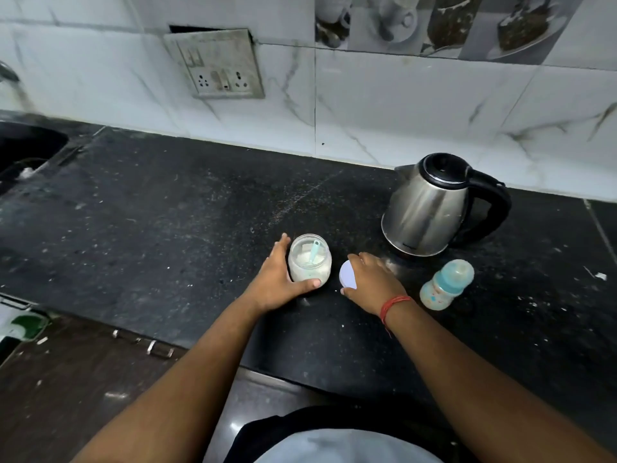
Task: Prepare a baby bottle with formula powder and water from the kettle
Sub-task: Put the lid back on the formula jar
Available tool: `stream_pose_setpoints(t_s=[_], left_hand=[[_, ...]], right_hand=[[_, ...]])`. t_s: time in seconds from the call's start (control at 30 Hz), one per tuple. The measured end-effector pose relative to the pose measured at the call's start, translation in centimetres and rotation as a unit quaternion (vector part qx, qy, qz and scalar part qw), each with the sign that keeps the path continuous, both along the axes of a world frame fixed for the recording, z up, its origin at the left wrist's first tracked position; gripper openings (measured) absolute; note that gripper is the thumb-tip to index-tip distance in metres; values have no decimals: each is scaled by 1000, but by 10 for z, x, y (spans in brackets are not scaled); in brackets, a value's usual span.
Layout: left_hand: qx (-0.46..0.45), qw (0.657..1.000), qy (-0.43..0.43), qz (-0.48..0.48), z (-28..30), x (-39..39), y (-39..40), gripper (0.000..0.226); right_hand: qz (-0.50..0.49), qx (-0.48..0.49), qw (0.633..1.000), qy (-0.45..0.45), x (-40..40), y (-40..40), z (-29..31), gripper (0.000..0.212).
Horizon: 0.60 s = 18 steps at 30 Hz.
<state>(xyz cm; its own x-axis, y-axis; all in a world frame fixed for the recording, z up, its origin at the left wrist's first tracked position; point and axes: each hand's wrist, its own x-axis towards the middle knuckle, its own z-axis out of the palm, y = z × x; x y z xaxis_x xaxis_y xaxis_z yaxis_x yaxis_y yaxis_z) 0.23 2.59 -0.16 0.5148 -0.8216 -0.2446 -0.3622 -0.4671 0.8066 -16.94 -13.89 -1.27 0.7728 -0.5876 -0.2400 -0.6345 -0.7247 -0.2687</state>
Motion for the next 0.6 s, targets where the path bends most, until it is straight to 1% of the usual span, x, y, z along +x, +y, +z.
stream_pose_setpoints(t_s=[0.1,0.23,0.33,0.43,0.5,0.6], left_hand=[[-24,999,18,-19,-12,-1,-2,123],[-86,995,26,-31,-19,1,-6,98],[-113,993,19,-18,-18,1,-8,89],[-130,991,2,-10,-18,-1,-11,84],[-137,990,-21,-6,-18,-4,-13,86],[-150,988,-39,-10,-14,-10,-19,91]], right_hand=[[-3,-7,1000,16,1,3,-5,76],[-7,-28,1000,8,1,5,-5,71],[-21,-16,1000,-13,-1,4,-2,74],[-54,0,996,-66,-4,2,6,76],[-84,13,989,-123,-7,1,16,76],[-115,25,969,-217,-12,1,35,71]])
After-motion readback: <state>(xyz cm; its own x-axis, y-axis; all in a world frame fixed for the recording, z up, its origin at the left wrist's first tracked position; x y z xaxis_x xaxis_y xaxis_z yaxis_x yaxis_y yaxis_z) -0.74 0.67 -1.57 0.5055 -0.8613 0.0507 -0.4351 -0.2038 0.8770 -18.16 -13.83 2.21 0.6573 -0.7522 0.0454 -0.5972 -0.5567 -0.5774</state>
